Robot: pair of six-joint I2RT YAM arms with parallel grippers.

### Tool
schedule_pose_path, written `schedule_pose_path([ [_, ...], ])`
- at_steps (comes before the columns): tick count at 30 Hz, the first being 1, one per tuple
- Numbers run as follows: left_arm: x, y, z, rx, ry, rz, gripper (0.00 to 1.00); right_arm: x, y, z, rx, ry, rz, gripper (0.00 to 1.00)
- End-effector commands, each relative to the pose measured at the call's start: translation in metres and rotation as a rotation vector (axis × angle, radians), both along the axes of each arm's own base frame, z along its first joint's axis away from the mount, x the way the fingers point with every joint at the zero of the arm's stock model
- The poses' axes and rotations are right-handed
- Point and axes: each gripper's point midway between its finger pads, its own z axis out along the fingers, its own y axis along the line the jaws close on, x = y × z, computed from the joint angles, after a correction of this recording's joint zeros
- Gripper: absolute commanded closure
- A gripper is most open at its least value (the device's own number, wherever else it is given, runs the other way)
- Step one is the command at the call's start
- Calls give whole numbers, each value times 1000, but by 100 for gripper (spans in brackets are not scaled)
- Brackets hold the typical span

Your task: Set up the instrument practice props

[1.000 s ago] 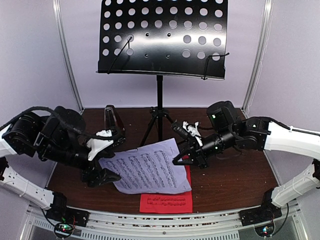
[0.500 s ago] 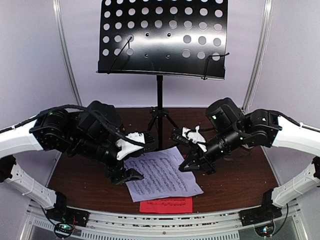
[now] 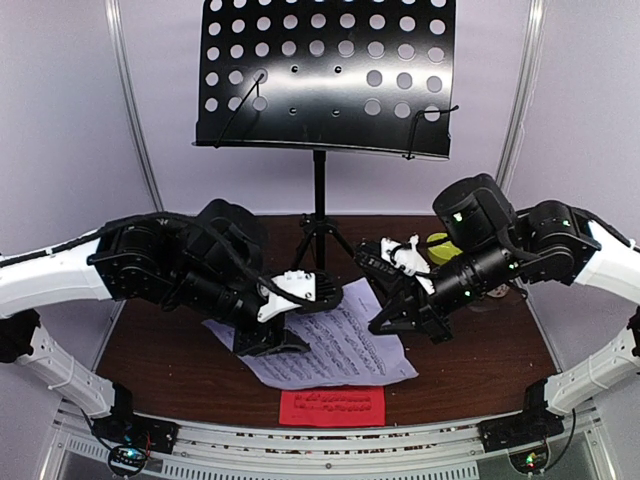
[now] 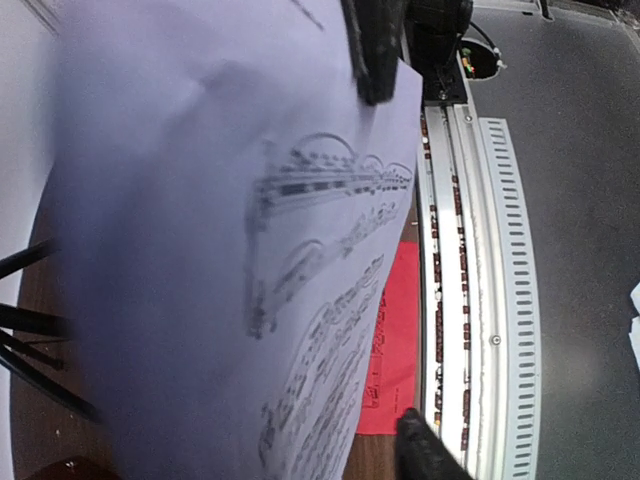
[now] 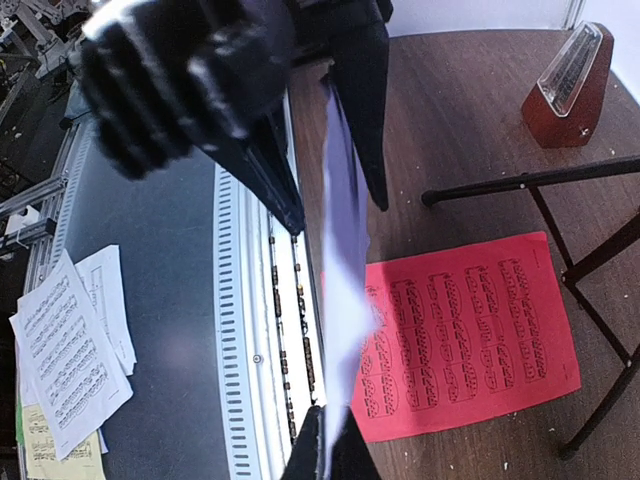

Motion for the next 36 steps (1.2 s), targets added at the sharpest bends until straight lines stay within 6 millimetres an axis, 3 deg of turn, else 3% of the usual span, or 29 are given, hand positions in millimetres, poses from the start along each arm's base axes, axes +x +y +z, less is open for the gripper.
schedule_pose_path([
  [1, -1, -14, 17, -74, -18, -46, 68, -1, -9, 23, 24, -47, -22, 100],
  [7, 4, -7, 42, -115, -56, -19, 100, 4, -18, 29, 6, -82, -49, 100],
  [10, 6, -2, 54, -138, -63, 7, 100, 11, -19, 41, 30, -106, -89, 98],
  [14, 14, 7, 84, -238, -42, 72, 100, 32, -27, 81, 141, -143, -245, 56],
  [16, 22, 14, 114, -336, -35, 109, 100, 44, -36, 121, 287, -130, -338, 37],
  [18, 31, 19, 148, -441, -37, 138, 100, 52, -50, 162, 452, -121, -419, 26],
  [22, 43, 26, 219, -618, -73, 159, 100, 71, -85, 225, 682, -127, -595, 17],
  [30, 49, 47, 346, -919, -147, 199, 100, 109, -149, 279, 960, -29, -974, 18],
  [32, 51, 58, 373, -996, -159, 237, 100, 116, -161, 283, 1071, 60, -1033, 20],
  [36, 64, 75, 405, -1116, -156, 319, 100, 129, -165, 276, 1189, 210, -1092, 21],
])
